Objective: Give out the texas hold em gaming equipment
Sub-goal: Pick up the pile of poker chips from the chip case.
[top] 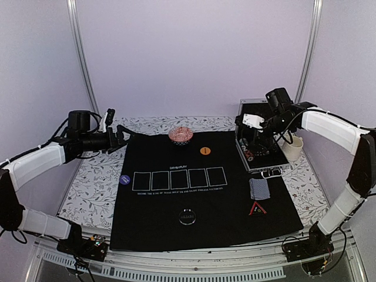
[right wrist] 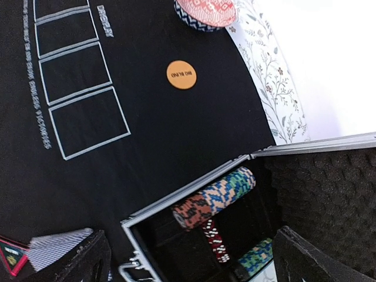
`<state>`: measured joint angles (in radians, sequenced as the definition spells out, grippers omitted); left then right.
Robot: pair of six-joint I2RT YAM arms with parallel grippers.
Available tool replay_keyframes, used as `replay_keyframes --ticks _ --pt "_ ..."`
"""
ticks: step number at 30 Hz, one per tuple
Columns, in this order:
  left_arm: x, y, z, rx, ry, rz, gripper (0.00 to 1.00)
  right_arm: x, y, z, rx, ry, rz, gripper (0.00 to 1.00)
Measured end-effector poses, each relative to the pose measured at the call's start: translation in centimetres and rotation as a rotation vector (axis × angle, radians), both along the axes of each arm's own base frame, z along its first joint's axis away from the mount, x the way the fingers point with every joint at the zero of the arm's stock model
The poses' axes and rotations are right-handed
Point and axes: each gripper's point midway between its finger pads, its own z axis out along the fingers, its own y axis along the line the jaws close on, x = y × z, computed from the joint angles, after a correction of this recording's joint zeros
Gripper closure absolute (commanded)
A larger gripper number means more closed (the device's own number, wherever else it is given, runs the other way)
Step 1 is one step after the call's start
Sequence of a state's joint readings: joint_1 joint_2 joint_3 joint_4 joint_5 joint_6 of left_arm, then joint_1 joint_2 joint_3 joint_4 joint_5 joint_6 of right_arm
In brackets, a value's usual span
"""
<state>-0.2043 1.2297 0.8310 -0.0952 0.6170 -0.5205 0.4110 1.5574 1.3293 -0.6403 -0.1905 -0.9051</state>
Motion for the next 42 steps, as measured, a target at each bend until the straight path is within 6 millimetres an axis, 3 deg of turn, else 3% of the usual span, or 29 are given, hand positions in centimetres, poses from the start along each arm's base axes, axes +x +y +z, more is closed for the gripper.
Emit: replay_keyframes --ticks 3,7,11,19,25,30,34,42 --pt "-0.1 -0.2 -0.4 0.001 0.008 -0.017 0.02 3.9 -1.3 -1.2 -0.087 -0.021 0.072 0.05" --pt "0.0 -0.5 -1.2 0.002 0.031 -0.035 0.02 6.7 -2.9 -4.1 -0.200 0.006 0.134 0.06" --pt "0.2 -0.8 -2.9 0.002 0.082 -0.055 0.02 6.8 -3.2 -6.8 -0.277 0.041 0.214 0.08" --pt "0.0 -1.2 -5.3 0.000 0.165 -0.080 0.02 7.1 -3.9 -8.6 -0.335 0.045 0.283 0.08" --pt "-0.2 -1.5 -6.0 -0.009 0.195 -0.100 0.02 8.7 -8.8 -8.8 -0.451 0.032 0.198 0.09" --pt "-0.3 -1.6 -6.3 -0.014 0.207 -0.109 0.02 8.5 -13.1 -10.9 -0.561 0.055 0.152 0.14" --pt "-0.3 -1.7 -6.3 -0.018 0.210 -0.116 0.02 8.1 -14.4 -12.3 -0.617 0.060 0.158 0.18" --pt "-0.3 -1.8 -6.8 -0.016 0.227 -0.119 0.02 9.7 -15.8 -11.7 -0.672 -0.008 0.158 0.36"
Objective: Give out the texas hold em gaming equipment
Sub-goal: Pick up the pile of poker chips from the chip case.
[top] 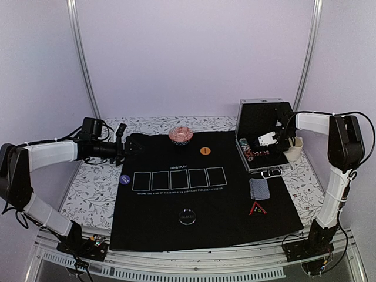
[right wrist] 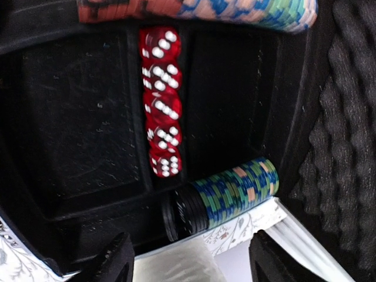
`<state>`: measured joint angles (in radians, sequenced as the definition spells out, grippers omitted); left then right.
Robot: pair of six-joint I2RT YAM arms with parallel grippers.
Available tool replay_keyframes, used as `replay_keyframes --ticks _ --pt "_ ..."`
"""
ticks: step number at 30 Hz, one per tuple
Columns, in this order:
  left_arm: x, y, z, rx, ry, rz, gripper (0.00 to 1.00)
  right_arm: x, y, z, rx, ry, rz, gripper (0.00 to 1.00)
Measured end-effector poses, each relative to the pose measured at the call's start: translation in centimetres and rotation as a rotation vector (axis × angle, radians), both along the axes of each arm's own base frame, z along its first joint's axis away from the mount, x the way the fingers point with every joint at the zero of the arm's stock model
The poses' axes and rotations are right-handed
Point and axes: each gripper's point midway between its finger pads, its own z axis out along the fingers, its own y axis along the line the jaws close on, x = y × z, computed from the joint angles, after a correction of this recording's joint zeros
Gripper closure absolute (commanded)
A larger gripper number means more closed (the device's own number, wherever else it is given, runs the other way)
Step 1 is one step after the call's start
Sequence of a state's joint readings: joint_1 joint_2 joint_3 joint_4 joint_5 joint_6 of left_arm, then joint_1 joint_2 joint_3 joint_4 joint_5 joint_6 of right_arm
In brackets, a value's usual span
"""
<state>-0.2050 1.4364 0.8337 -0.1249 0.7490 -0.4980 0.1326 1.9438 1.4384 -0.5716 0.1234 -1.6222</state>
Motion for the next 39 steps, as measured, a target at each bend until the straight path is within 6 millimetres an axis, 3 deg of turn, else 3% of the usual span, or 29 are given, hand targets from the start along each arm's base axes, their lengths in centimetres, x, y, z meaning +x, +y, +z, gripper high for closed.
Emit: replay_keyframes --ticks 9,15,19,39 --pt "-0.1 0.0 -0.6 0.002 0.022 -0.003 0.02 0.7 -0.9 0.1 -0.025 -0.028 -0.008 0.47" --pt "-0.1 -0.1 -0.7 0.001 0.029 -0.005 0.02 0.7 -1.2 -1.4 -0.039 0.004 -0.011 0.49" --pt "-0.1 -0.1 -0.8 0.000 0.034 -0.007 0.02 0.6 -1.4 -2.5 -0.057 0.027 -0.010 0.56" --pt "-0.2 -0.1 -0.9 -0.007 0.042 -0.013 0.02 1.2 -2.2 -2.9 -0.109 0.010 -0.015 0.56"
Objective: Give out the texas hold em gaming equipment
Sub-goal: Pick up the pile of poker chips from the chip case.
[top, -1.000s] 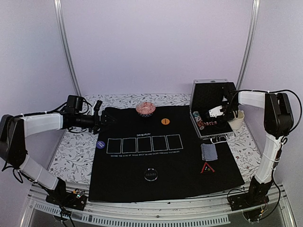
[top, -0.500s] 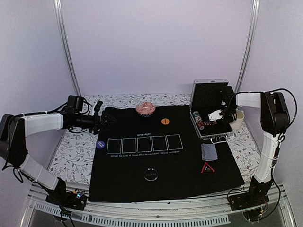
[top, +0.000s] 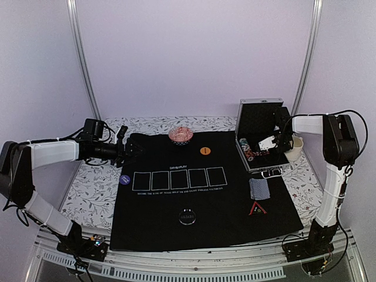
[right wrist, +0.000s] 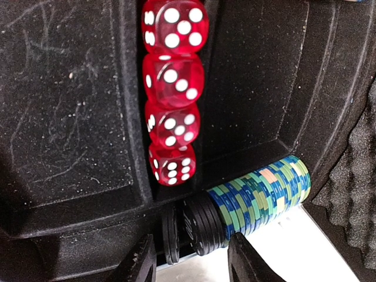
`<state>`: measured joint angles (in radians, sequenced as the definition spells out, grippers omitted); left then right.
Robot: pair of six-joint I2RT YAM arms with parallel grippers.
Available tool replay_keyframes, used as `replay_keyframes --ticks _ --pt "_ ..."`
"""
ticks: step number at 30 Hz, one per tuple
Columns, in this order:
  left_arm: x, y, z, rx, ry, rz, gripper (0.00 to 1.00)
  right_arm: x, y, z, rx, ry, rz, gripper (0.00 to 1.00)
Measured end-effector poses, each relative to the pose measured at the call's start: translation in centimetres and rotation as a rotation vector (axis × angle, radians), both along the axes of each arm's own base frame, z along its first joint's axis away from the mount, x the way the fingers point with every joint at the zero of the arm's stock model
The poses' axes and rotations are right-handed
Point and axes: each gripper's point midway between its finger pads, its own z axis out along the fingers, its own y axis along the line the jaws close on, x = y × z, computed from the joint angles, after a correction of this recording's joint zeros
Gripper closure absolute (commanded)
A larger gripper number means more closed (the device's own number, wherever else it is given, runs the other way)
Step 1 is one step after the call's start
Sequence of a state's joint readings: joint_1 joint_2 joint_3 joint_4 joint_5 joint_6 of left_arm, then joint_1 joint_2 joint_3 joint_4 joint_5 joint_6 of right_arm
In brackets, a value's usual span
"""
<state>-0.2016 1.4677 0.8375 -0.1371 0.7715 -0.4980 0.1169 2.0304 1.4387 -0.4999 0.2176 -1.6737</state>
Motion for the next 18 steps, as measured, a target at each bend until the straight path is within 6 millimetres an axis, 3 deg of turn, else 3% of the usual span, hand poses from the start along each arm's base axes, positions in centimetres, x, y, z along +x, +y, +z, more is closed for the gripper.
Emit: replay_keyframes --ticks 18 --pt "0.06 0.08 0.08 -0.002 -0.001 0.001 0.02 -0.40 -0.46 -0.17 -0.036 -0.058 0.017 0.59"
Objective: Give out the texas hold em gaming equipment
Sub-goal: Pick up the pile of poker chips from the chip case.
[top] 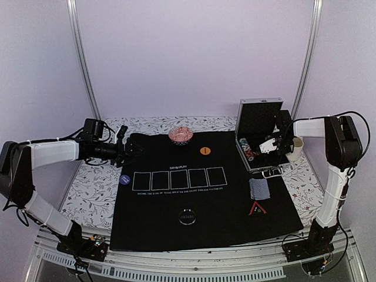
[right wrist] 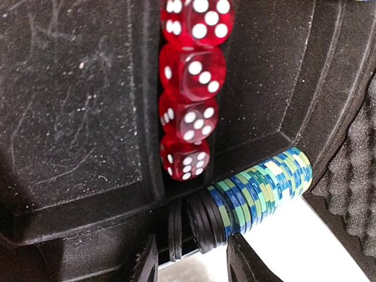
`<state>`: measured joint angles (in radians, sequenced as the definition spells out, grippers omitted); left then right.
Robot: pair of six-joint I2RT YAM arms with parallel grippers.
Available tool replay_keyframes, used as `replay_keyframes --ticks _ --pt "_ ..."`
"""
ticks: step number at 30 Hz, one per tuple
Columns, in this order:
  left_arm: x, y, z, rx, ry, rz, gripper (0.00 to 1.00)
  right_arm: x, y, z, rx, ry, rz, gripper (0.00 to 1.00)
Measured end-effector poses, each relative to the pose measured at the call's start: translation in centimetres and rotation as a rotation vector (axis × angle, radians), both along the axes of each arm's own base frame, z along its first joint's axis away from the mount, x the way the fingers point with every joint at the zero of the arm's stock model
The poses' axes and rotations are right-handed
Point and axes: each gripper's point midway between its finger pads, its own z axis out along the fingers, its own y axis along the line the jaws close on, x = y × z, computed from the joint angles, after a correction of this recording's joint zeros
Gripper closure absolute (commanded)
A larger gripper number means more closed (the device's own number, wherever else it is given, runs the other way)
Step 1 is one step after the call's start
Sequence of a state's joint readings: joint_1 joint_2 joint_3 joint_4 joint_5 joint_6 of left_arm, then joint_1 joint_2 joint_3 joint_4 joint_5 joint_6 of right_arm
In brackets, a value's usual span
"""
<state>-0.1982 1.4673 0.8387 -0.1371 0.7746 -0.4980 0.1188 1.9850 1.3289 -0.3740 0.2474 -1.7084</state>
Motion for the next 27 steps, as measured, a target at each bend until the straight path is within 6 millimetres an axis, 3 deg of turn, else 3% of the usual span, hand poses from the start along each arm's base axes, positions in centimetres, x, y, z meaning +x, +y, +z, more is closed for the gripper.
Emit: replay_keyframes --ticks 17,27 --pt "-0.03 -0.03 0.02 -0.002 0.000 -0.002 0.02 -0.67 -0.31 -0.19 -0.022 0.014 0.007 0.53" --pt "-0.02 -0.01 0.02 -0.002 0.000 -0.002 0.02 0.26 -0.18 -0.25 -0.020 -0.004 0.002 0.49"
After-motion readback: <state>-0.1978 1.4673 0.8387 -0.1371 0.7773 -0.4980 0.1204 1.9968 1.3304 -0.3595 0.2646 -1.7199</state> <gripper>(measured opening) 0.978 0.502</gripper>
